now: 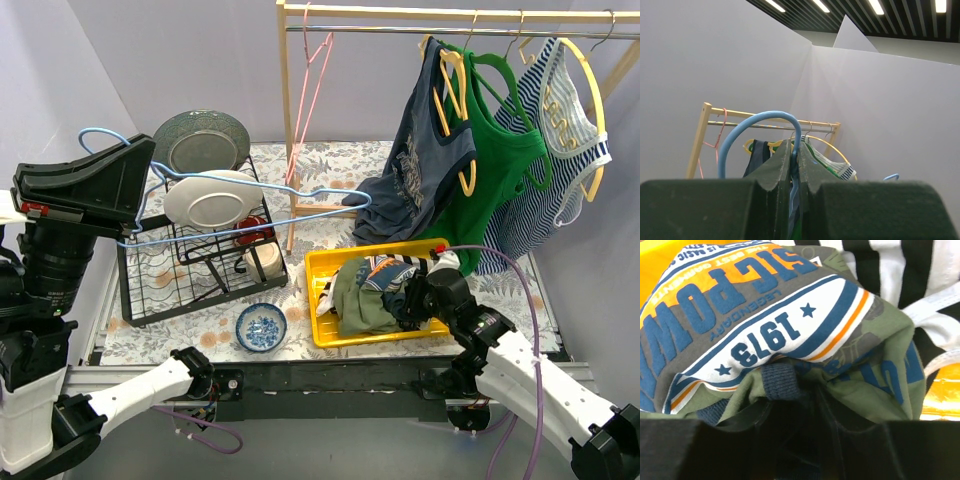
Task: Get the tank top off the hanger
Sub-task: Place the tank top in the bin.
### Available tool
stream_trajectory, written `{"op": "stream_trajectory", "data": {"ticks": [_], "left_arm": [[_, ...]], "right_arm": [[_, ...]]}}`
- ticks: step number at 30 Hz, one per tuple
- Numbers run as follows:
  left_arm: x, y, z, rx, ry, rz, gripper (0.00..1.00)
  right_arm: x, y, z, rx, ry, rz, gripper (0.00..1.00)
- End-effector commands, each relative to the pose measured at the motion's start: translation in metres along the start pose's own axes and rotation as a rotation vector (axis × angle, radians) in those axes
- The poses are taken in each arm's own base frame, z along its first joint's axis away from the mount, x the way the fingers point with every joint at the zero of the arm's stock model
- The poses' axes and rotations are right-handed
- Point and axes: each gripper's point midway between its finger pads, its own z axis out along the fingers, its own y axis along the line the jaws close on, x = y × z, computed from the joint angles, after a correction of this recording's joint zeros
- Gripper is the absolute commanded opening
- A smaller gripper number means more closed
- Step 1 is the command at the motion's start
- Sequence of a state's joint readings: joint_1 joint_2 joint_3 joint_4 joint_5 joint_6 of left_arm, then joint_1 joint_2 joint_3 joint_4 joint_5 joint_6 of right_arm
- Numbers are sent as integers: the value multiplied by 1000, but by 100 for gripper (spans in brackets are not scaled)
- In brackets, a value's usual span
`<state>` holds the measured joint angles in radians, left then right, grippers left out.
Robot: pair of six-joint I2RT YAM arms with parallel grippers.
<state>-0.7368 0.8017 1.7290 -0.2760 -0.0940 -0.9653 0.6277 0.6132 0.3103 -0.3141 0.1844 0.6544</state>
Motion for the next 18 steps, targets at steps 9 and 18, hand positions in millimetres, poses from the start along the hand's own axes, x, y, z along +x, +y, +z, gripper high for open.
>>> {"op": "stream_trajectory", "data": {"ticks": [9,18], "left_arm": [[-3,5,-1,-22,-24,12,0],[-3,4,-3,-13,-28,9,0]], "right_arm": [[-82,13,-62,91,-158,-73,60],[-112,54,-69,-65,-207,-139,56]]}}
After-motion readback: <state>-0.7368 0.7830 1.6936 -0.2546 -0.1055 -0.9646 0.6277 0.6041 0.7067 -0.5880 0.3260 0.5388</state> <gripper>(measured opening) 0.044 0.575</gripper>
